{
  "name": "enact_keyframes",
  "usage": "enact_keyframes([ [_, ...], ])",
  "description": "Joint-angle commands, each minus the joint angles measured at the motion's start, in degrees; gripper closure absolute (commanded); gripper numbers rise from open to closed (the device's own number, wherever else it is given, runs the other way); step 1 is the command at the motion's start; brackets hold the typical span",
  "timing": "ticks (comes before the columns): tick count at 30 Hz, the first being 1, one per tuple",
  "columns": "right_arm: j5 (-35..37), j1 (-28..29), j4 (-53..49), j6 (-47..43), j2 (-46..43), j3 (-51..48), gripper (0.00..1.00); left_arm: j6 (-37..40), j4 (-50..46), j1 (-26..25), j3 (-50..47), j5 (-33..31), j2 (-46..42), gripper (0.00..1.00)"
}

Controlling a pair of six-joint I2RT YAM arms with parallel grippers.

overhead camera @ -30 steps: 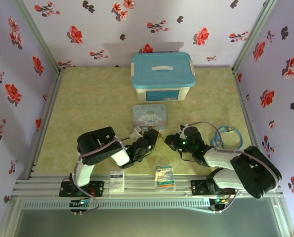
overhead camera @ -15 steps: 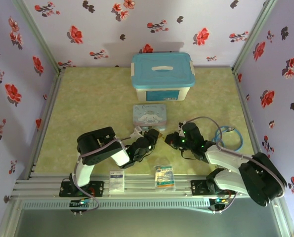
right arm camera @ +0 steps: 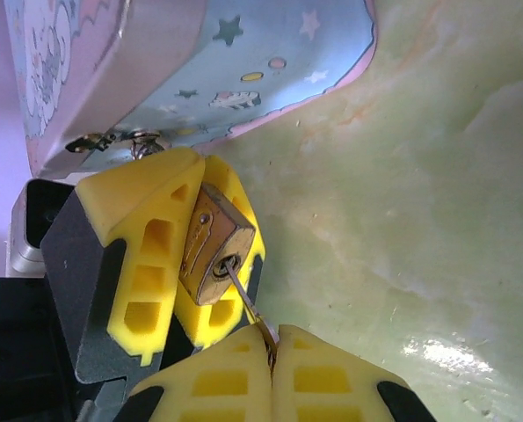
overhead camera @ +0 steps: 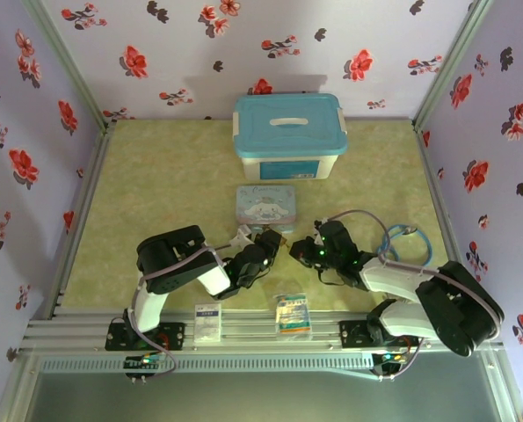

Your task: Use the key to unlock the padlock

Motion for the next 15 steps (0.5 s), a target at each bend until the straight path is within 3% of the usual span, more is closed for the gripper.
enact_keyframes([
  [1,1.68,3.41,4.98,1.11,-2.65,4.08,1.0,-0.48,5.61,-2.51,2.18,7.91,0.32,1.0],
  [6,4.41,6.72,-1.79,-4.4,-3.83,6.17,1.0,-0.98,5.61,-1.83,1.89,7.84,0.28,1.0],
  [11,-1.81,-1.45,5.7,-0.36,-2.9,0.12,1.0,-0.69,5.57,-1.76,0.77,7.91,-0.77,1.0],
  [15,-4.73,-4.91,1.77,-2.73,-5.47,-0.81,1.0,-0.97,5.59,-1.77,-0.33,7.26,-1.27,1.0],
])
